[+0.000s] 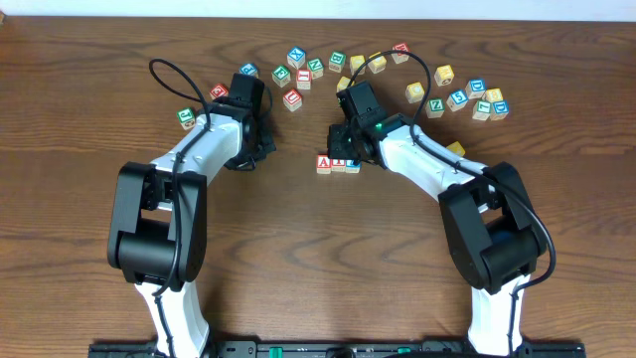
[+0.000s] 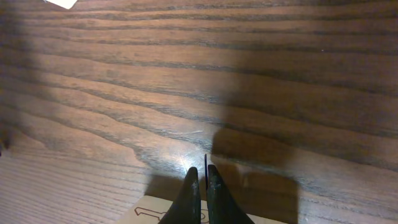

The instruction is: Spell out AI2

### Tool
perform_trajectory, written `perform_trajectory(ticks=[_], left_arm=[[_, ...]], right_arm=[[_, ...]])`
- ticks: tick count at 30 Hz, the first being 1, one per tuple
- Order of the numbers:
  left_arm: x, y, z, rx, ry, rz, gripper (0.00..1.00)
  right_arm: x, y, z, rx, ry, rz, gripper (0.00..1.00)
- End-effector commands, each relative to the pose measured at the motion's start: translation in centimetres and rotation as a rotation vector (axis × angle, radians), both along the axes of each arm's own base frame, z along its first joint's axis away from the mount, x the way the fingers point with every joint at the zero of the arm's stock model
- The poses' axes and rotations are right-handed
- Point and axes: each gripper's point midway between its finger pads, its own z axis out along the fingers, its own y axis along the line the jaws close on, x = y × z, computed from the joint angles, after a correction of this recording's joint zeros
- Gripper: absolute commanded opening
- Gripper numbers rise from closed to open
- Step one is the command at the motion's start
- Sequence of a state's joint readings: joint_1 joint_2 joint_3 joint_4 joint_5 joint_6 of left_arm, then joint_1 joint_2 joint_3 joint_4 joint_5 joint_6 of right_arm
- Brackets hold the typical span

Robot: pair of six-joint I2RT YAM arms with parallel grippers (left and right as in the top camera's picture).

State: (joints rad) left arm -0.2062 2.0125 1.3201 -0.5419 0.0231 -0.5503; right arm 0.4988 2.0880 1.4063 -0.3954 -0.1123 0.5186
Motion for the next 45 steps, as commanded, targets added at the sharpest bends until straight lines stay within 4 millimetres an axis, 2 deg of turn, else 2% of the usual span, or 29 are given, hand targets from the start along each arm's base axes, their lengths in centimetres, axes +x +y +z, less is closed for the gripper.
perform_trajectory(ticks=[1, 20, 29, 33, 37, 41, 45], left_arm=[[0.0, 0.3, 1.1, 0.007, -0.023, 0.013, 0.07], [0.1, 0.3, 1.1, 0.006, -0.023, 0.013, 0.07], [0.1, 0.3, 1.1, 0.006, -0.023, 0.013, 0.08], [0.0, 0.0, 1.1, 0.006, -0.023, 0.007, 0.08], [-0.2, -0.8, 1.0, 0.008, -0.021, -0.018, 0.07], [-0.3, -1.5, 1.0, 0.007, -0.023, -0.037, 0.07], [-0.4, -1.8, 1.0, 0.007, -0.023, -0.044, 0.07]], right_arm=[[0.1, 0.7, -0.2, 0.012, 0.005, 0.002, 0.01], [-0.7, 1.2, -0.3, 0.023, 0.028, 0.03, 0.01], [-0.3, 1.0, -0.2, 0.028, 0.019, 0.023, 0.01], [1.4, 0.3, 1.1, 0.052, -0.018, 0.003, 0.01], [3.0, -0.7, 3.8, 0.113, -0.054, -0.019, 0.01], [3.6, -2.0, 5.8, 0.155, -0.072, -0.036, 0.01], [2.4, -3.3, 4.8, 0.109, -0.002, -0.073, 0.01]])
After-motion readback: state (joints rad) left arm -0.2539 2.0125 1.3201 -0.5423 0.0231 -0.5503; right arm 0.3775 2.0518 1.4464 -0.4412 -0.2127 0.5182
